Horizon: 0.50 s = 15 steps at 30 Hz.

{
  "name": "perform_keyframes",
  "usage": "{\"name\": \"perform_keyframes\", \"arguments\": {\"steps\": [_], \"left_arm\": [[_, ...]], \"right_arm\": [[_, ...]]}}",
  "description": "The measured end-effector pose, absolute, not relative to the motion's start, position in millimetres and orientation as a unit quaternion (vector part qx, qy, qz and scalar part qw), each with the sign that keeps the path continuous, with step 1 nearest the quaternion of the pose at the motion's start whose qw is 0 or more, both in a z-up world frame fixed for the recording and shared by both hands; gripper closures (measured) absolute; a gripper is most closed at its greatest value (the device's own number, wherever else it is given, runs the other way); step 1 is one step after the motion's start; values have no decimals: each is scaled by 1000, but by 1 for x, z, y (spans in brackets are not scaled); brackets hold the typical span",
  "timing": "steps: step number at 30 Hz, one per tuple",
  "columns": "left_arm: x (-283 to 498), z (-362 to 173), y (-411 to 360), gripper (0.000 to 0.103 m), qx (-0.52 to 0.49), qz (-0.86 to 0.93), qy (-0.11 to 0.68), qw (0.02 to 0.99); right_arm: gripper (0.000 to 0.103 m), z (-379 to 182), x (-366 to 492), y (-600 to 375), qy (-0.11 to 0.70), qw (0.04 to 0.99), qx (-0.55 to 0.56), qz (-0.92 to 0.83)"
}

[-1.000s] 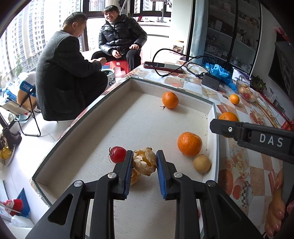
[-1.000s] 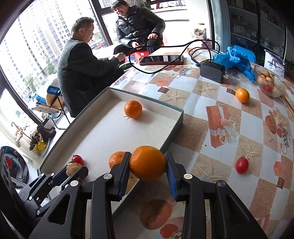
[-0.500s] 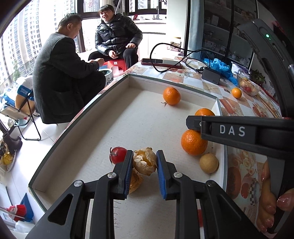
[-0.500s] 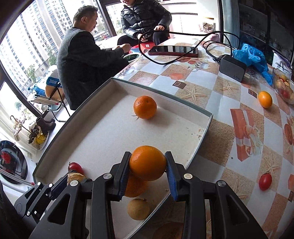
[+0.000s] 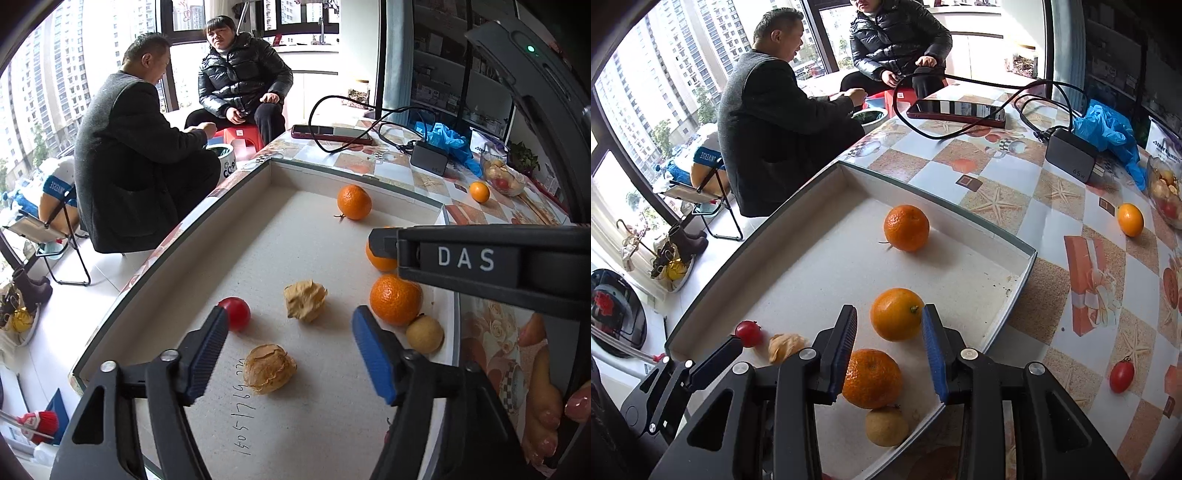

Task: Organize fruits
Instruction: 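Release the dried fruit into the tray with the left tool while the right drops the orange, then move both open tools toward the last red tomato and orange on the table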

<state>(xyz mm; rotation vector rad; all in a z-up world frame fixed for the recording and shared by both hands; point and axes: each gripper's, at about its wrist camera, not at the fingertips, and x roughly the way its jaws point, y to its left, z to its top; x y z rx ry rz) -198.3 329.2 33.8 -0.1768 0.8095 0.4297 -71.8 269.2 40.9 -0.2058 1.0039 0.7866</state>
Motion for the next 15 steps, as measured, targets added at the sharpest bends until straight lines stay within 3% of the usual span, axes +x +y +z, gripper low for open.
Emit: {"name": "perform_keyframes", "arguments": {"steps": [1, 3, 9, 10, 11, 15], "left_arm": [[-200, 37, 328, 20, -84, 209, 383, 896], [-201, 43, 326, 19, -82, 208, 380, 898], [-201, 61, 320, 18, -78, 209, 375, 900], [-201, 65, 318, 18, -80, 205, 373, 901], [-201, 69, 316, 18, -82, 200, 370, 903], [-198, 86, 300, 18, -79, 179, 360, 912]], "right_arm": [[42, 43, -72, 269, 465, 800, -94, 368], [18, 51, -75, 264, 451, 808, -87, 369], [16, 77, -72, 229, 426, 830, -65, 353], [4, 80, -70, 218, 424, 836, -57, 345], [0, 83, -67, 206, 419, 842, -47, 336], [0, 80, -53, 155, 413, 863, -48, 287]]}}
